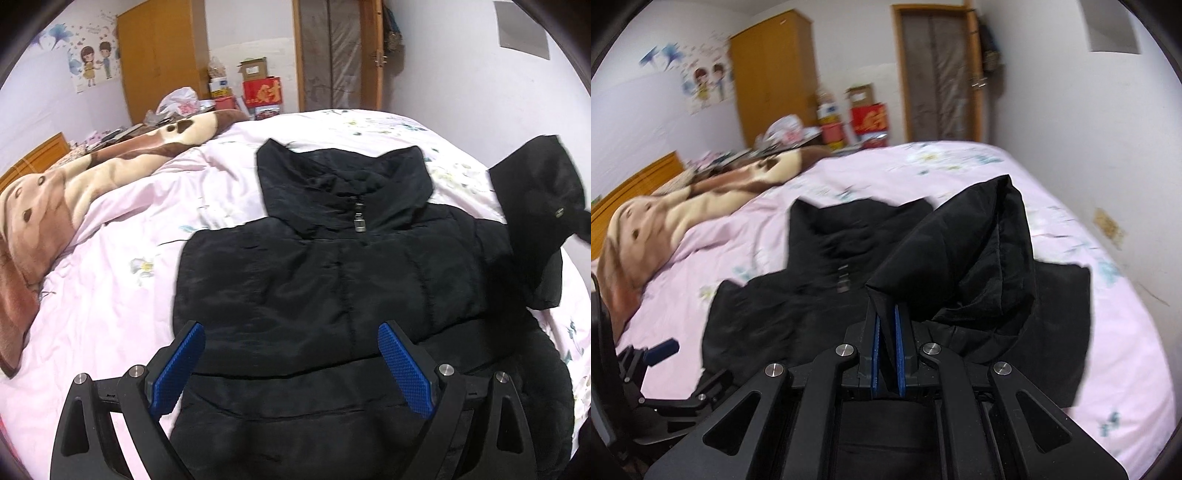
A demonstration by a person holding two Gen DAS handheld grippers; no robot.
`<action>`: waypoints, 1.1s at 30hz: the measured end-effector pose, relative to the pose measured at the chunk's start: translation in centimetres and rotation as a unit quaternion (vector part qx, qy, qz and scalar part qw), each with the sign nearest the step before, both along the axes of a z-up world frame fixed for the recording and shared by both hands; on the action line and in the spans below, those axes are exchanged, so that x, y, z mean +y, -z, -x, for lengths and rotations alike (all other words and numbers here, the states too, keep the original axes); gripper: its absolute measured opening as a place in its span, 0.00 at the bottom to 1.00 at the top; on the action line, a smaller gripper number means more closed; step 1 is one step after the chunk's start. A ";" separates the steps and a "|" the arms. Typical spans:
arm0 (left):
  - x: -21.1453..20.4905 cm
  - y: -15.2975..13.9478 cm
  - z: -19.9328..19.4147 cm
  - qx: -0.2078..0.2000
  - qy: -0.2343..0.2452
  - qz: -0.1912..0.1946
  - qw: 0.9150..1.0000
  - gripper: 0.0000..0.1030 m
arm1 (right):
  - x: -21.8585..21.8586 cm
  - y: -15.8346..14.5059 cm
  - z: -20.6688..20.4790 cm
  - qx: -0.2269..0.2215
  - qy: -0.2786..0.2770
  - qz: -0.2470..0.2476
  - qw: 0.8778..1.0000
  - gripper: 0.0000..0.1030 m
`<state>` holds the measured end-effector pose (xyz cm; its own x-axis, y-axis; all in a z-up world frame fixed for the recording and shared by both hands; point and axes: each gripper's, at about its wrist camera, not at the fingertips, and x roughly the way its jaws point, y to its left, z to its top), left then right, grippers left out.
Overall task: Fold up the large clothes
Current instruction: 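Fold the sleeve across the jacket body and open the right gripper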
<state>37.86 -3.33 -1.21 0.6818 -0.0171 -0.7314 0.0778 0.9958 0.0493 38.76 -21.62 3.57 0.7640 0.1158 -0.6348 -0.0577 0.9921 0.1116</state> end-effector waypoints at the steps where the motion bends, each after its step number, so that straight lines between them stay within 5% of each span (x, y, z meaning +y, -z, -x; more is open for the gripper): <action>1: 0.7 0.0 -0.1 0.000 -0.007 0.002 1.000 0.92 | 1.1 0.5 -0.6 0.007 -0.011 -0.002 1.000 0.07; 7: 3.3 0.4 -0.9 0.003 -0.022 0.023 1.000 0.92 | 5.8 3.5 -2.9 0.043 -0.051 -0.015 0.998 0.07; 14: 4.0 1.5 -2.0 0.016 -0.019 0.050 0.998 0.92 | 5.7 5.2 -4.1 0.071 -0.070 -0.068 0.993 0.13; 17: 3.4 1.9 -2.2 0.021 -0.013 0.062 0.998 0.92 | 4.7 4.7 -3.9 0.068 -0.077 -0.108 0.989 0.27; 19: 3.0 2.0 -2.2 0.025 -0.005 0.076 0.997 0.92 | 4.2 4.1 -3.7 0.062 -0.079 -0.121 0.988 0.49; 28: 1.4 1.0 -2.8 0.031 0.029 0.185 0.982 0.92 | -0.3 1.0 -1.2 0.021 -0.057 -0.164 0.985 0.54; 33: -1.4 1.4 -5.0 0.046 0.037 0.120 0.991 0.92 | -2.5 1.0 -0.2 0.010 -0.019 -0.114 0.993 0.55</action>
<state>42.84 -4.74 -2.59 0.6030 -0.2458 -0.7590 0.1440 0.9693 -0.1995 38.99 -24.07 2.61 0.7433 0.2876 -0.6040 -0.0907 0.9378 0.3350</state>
